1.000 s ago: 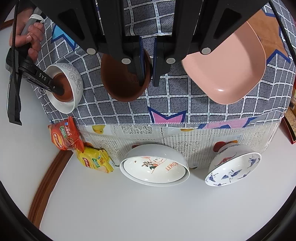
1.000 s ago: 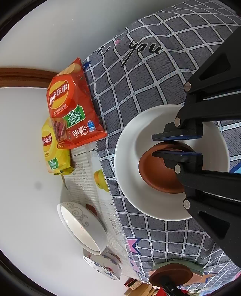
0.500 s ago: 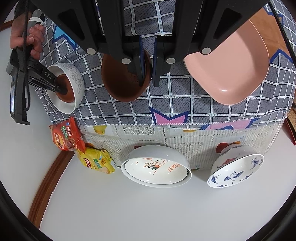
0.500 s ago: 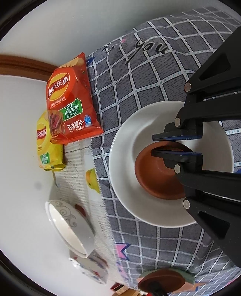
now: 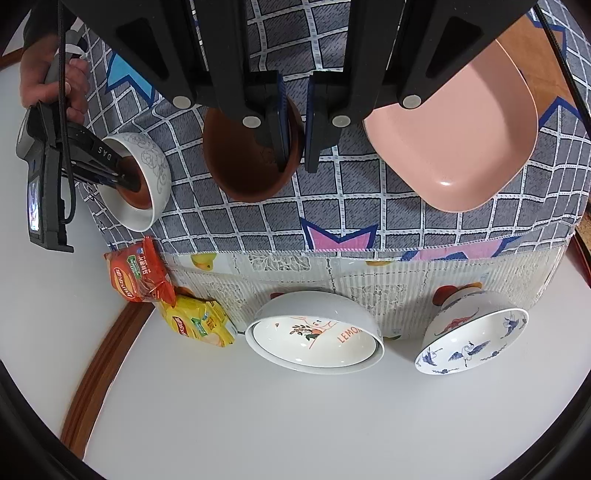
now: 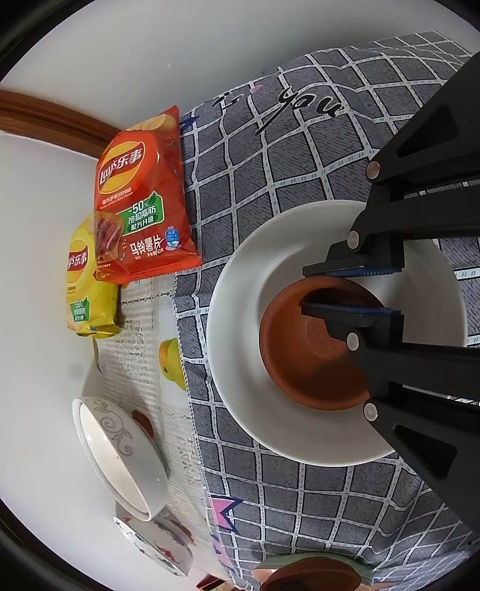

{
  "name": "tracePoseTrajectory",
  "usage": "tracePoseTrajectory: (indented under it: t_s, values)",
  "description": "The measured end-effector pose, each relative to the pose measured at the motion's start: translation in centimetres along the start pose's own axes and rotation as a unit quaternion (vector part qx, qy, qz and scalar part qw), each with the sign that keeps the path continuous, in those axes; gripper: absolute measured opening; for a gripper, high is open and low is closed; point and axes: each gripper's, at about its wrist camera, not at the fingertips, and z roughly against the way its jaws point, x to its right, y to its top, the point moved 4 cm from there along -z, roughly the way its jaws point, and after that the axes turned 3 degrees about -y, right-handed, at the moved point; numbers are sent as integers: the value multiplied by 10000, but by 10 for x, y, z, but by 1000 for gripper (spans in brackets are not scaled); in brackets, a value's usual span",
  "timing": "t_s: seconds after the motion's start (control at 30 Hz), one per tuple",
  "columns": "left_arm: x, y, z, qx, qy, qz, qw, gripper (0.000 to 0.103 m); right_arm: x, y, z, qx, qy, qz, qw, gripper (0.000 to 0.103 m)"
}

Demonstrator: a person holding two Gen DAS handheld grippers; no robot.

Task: Organize plates and bowls
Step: 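Lower the brown bowl into the white bowl and open the right gripper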

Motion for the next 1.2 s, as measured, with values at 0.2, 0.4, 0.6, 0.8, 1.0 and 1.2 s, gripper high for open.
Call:
tracePoseTrajectory:
  t_s: [0.2, 0.4, 0.6, 0.8, 1.0, 1.2]
  values:
    - [-1, -2, 2, -4, -11, -13, 10000, 8, -4, 1, -2, -25, -8, 96, 10000, 14]
    - [0, -3, 6, 8, -10, -45, 10000, 8, -6, 0, -3, -6, -144, 288, 9995, 16]
    - [3, -5, 12, 29, 14, -90, 10000, 8, -7, -2, -4, 24, -238, 388, 9990, 18]
    - [8, -6, 19, 43, 46, -162, 9998, 8, -7, -3, 2, 69, -75, 325, 9994, 22]
    - [16, -5, 28, 88, 93, -236, 9996, 8, 2, -5, 23, 222, 26, 153, 9996, 22]
    - [32, -4, 37, 149, 38, -317, 9994, 8, 26, -9, 68, 643, 222, -163, 9976, 22]
